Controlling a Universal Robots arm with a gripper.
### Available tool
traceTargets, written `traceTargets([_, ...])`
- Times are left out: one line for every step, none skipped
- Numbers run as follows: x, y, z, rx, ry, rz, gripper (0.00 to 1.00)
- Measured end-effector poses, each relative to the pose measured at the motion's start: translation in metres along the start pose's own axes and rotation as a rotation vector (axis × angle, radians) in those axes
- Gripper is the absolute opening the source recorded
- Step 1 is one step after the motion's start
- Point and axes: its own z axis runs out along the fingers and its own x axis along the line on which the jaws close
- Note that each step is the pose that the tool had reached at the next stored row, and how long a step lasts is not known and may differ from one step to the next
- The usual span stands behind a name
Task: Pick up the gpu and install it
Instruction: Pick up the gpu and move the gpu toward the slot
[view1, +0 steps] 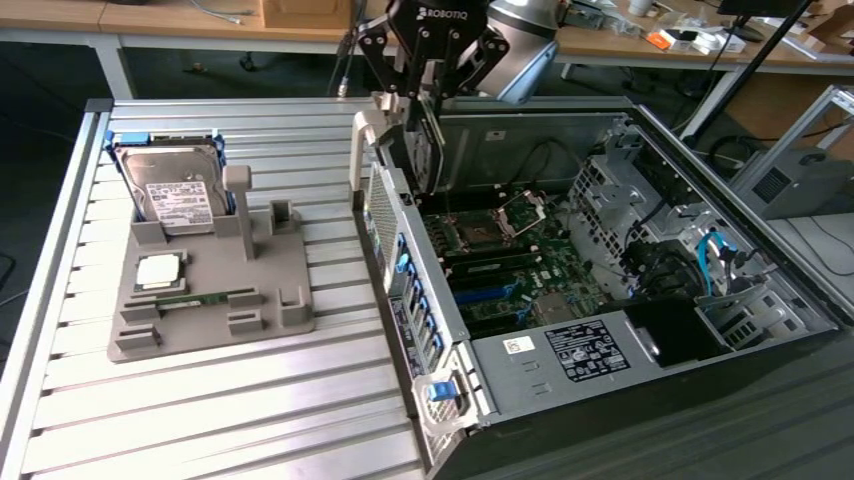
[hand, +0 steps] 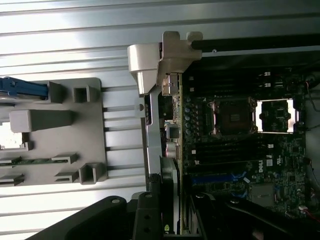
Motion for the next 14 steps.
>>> traceTargets([-0.001, 0.0001, 0.0000, 0.0000, 0.0000, 0.000, 0.27])
traceTargets([-0.002, 0.0001, 0.0000, 0.0000, 0.0000, 0.000, 0.27])
traceTargets([-0.003, 0.0002, 0.0001, 0.0000, 0.0000, 0.000, 0.27])
traceTargets([-0.004, 0.0003, 0.0001, 0.0000, 0.0000, 0.000, 0.27])
traceTargets([-0.006, 0.0004, 0.0002, 0.0000, 0.0001, 0.000, 0.27])
traceTargets([-0.006, 0.0005, 0.0002, 0.0000, 0.0000, 0.000, 0.27])
traceTargets([-0.007, 0.0005, 0.0002, 0.0000, 0.0000, 0.000, 0.27])
traceTargets([-0.008, 0.0006, 0.0002, 0.0000, 0.0000, 0.000, 0.27])
traceTargets([-0.009, 0.0006, 0.0003, 0.0000, 0.0000, 0.000, 0.27])
traceTargets([-0.010, 0.0006, 0.0003, 0.0000, 0.0000, 0.000, 0.27])
traceTargets([-0.010, 0.0007, 0.0003, 0.0001, 0.0001, 0.000, 0.27])
traceTargets([-0.011, 0.0007, 0.0004, 0.0000, 0.0000, 0.000, 0.27])
traceTargets([-0.012, 0.0007, 0.0004, 0.0000, 0.0000, 0.000, 0.27])
traceTargets([-0.013, 0.0008, 0.0004, 0.0000, 0.0000, 0.000, 0.27])
